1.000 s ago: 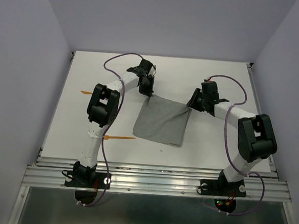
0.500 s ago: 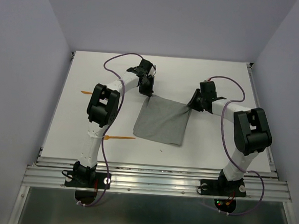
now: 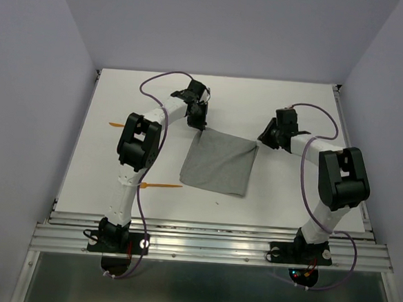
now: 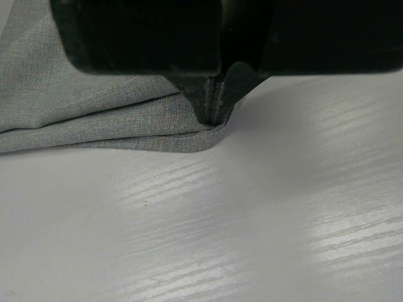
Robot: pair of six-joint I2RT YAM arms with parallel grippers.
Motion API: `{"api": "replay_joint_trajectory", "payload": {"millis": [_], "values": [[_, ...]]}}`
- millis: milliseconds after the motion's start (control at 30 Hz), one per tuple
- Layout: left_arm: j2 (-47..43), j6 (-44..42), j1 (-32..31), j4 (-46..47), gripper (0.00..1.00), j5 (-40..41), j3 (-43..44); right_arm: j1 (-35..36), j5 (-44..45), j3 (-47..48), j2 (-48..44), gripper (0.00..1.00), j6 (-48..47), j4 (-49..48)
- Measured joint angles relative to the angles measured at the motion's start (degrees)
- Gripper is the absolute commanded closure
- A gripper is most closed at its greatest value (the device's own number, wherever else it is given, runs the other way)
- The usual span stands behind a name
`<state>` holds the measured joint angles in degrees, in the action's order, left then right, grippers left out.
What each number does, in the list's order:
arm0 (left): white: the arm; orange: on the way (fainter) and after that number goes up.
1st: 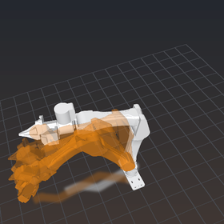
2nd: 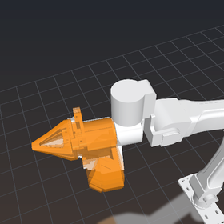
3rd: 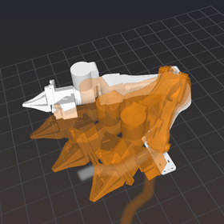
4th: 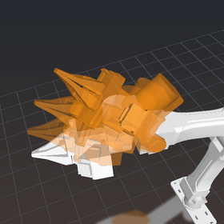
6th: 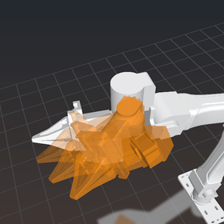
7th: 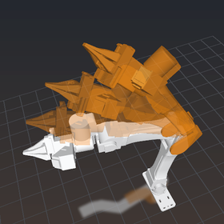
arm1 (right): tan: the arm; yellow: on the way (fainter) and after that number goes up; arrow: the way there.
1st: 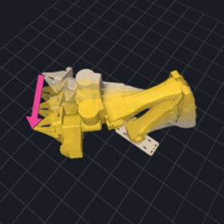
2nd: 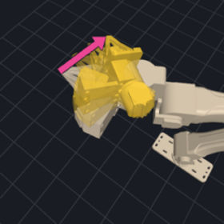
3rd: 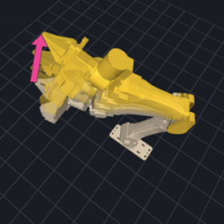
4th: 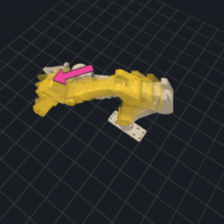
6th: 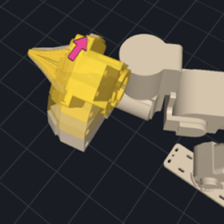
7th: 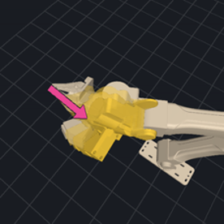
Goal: Fold the napkin into a case and place the utensils inside
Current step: Smooth out the upper triangle-folded napkin at the center of the board.
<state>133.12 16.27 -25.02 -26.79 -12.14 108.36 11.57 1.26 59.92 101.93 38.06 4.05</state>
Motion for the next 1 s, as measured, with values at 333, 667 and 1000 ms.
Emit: {"api": "replay_joint_trajectory", "payload": {"millis": [333, 667, 1000], "values": [[0.00, -0.02, 0.00, -0.02, 1.00, 0.00, 0.00, 0.02, -4.98, 0.07, 2.62, 0.71, 0.28, -0.55], [0.00, -0.35, -0.02, -0.02, 1.00, 0.00, 0.00, 0.00, -7.48, 0.57, 3.85, 0.99, -0.22, -0.79], [0.00, -0.74, -0.02, 0.00, 1.00, 0.04, 0.00, 0.02, -3.87, 0.24, -0.35, 0.99, -0.35, -0.68]]}}
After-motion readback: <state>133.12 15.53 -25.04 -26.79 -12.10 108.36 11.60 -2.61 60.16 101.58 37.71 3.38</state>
